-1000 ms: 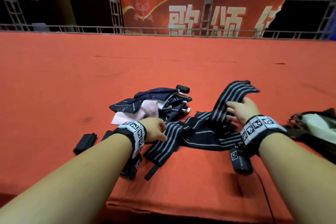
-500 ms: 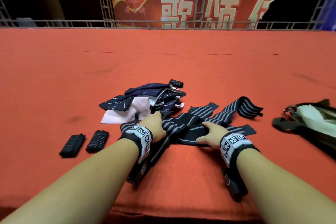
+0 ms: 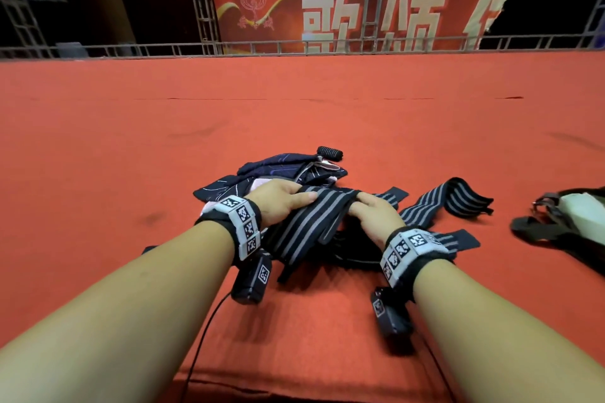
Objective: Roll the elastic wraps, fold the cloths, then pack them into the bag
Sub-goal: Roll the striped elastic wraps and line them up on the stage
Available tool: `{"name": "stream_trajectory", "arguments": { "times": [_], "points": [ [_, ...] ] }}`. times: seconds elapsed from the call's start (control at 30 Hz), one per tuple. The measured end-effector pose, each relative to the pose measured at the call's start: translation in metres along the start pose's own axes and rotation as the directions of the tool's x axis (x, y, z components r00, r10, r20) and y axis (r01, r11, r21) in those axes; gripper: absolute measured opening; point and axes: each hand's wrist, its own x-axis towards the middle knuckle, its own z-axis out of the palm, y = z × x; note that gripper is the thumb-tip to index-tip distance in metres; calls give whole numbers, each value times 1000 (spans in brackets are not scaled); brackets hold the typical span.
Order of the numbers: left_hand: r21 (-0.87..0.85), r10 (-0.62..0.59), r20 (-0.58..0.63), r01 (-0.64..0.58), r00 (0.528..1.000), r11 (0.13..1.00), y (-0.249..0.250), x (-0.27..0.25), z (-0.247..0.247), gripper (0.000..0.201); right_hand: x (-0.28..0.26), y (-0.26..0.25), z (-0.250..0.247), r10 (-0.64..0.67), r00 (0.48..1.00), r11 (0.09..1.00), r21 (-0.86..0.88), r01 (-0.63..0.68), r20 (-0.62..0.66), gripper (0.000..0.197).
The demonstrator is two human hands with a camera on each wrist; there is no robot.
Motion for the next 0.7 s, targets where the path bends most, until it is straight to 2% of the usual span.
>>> {"name": "stream_trajectory", "arguments": {
  "times": [0.07, 0.17, 0.23, 0.33, 0.47, 0.57, 0.63, 0.7],
  "points": [
    [-8, 8, -16, -8, 1000, 1000, 5, -2, 1, 75, -8, -12, 1, 36, 992, 968, 243, -66, 125, 27],
    [-90, -2, -46, -2, 999, 996, 19, -8, 3, 64, -16, -14, 2, -22, 977, 973, 229, -28, 211, 23],
    [-104, -30, -62, 23, 998, 994, 26, -10, 5, 56, -17, -13, 0, -10, 987, 972, 234, -29, 163, 15],
    [55, -33, -123, 40, 992, 998, 37, -8, 3, 49, -21, -18, -12, 76, 997, 892, 444, -82, 32, 17],
    [363, -38, -279, 142, 960, 921, 43, -14, -4, 38, -32, -21, -50, 154, 967, 788, 615, 2, -201, 18],
    [410, -56, -317, 190, 947, 892, 41, -15, -5, 22, -43, -28, -84, 193, 937, 669, 738, 91, -290, 13],
    [425, -65, -321, 205, 945, 882, 47, -17, 1, 16, -51, -34, -101, 211, 931, 608, 786, 114, -298, 24],
    [419, -23, -259, 133, 966, 898, 62, -18, 10, 15, -57, -43, -112, 226, 921, 551, 821, 148, -317, 42]
  ]
}}
